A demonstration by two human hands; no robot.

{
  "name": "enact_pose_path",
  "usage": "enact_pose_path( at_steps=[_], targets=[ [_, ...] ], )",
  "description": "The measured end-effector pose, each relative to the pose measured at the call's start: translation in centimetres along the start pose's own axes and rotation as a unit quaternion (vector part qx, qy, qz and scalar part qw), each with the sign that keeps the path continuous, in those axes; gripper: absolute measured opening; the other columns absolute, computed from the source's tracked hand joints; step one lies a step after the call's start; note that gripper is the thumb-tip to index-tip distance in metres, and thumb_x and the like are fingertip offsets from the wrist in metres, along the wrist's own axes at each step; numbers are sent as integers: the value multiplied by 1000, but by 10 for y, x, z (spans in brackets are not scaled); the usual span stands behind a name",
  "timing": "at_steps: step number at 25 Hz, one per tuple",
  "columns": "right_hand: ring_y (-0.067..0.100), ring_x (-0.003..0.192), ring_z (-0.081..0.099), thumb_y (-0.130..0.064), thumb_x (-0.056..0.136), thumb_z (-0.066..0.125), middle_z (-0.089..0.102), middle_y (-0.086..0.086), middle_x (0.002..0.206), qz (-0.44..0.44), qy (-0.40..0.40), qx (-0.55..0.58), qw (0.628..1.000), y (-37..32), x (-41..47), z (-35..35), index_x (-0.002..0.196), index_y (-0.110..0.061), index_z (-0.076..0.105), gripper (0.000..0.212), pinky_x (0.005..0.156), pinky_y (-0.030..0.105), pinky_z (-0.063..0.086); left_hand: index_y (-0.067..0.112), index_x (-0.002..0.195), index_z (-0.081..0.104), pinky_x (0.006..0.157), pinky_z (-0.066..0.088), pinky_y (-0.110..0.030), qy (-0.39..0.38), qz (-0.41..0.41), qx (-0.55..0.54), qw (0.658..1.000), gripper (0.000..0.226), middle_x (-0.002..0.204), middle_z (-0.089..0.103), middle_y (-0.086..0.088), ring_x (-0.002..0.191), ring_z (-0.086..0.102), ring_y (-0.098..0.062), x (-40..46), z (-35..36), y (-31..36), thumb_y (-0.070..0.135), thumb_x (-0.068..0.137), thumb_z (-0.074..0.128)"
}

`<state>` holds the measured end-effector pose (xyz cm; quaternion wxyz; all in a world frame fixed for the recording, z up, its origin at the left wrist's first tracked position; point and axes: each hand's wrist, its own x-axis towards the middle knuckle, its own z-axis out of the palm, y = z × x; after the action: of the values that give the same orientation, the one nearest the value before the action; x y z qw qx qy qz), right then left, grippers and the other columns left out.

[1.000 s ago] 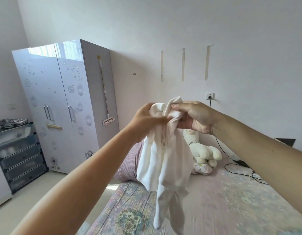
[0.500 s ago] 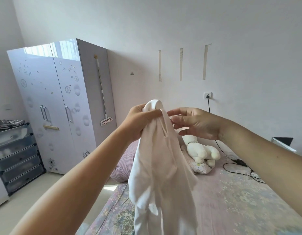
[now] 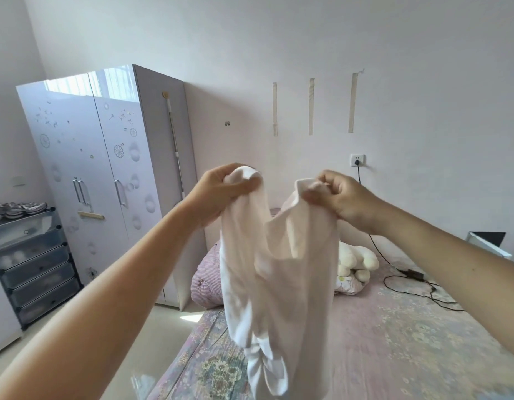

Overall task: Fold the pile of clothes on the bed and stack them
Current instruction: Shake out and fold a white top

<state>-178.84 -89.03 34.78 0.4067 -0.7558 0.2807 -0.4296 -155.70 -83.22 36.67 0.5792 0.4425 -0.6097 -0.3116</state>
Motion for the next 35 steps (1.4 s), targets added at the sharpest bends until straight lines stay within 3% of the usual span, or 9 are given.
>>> enact_pose_path(
  at_steps=[6,11,18,22,25,27,29,32,35],
  targets=[
    [17,82,61,-31,75,76,67,1,86,37,56,132,989,-3,14,-55,98,-13,60,33,71,25,53,27,95,67,69,50,-23,117,67,99,986,9,83,64,2,72,58,-10,8,-67,-6,26,95,58],
    [18,88,61,-42,45,92,62,7,99,22,1,157,987,-2,18,-75,120,-10,54,90,77,26,51,24,87,52,59,41,-24,179,38,154,971,31,80,53,-1,65,48,-12,19,-85,-13,46,77,72],
    [15,69,55,-55,57,82,54,1,79,55,-78,127,987,-5,25,-65,87,-15,48,61,58,23,48,12,77,61,54,32,-22,153,78,140,975,23,69,46,-2,59,38,-10,35,-78,-12,31,91,63],
    [23,99,61,-49,87,54,64,12,110,104,-121,127,979,-11,19,-76,118,-4,56,55,82,30,50,0,77,55,52,25,-27,184,71,188,962,39,69,33,-4,60,30,-15,42,-80,-12,33,98,52],
    [17,102,63,-50,73,74,67,9,114,117,-157,-34,980,-13,15,-80,115,-7,66,60,81,20,52,8,71,45,49,23,-26,165,59,211,962,38,64,30,1,54,28,-10,43,-78,-11,33,100,47],
    [10,82,57,-44,80,68,64,2,89,85,-95,-186,974,-14,13,-74,94,-16,72,31,75,17,46,15,64,38,45,21,-22,150,78,232,958,39,56,28,8,48,26,-6,43,-73,-9,29,100,47],
    [9,75,47,-45,87,51,54,-2,78,6,-4,-266,964,-13,15,-71,89,-13,67,35,73,24,36,19,70,43,42,24,-17,148,102,260,949,30,53,32,9,45,28,-5,42,-68,-6,22,100,48],
    [11,77,47,-37,99,41,55,2,85,-54,113,-231,965,-15,17,-70,96,-6,60,36,70,25,36,25,81,43,48,30,-17,136,131,251,949,19,62,41,3,47,35,-2,37,-65,-2,32,98,47],
    [12,76,47,-32,102,38,54,1,84,-43,169,-192,966,-18,21,-71,92,-12,58,30,68,23,37,23,74,46,58,32,-14,98,151,255,950,46,72,46,9,61,40,2,27,-70,5,66,81,33]
  ],
)
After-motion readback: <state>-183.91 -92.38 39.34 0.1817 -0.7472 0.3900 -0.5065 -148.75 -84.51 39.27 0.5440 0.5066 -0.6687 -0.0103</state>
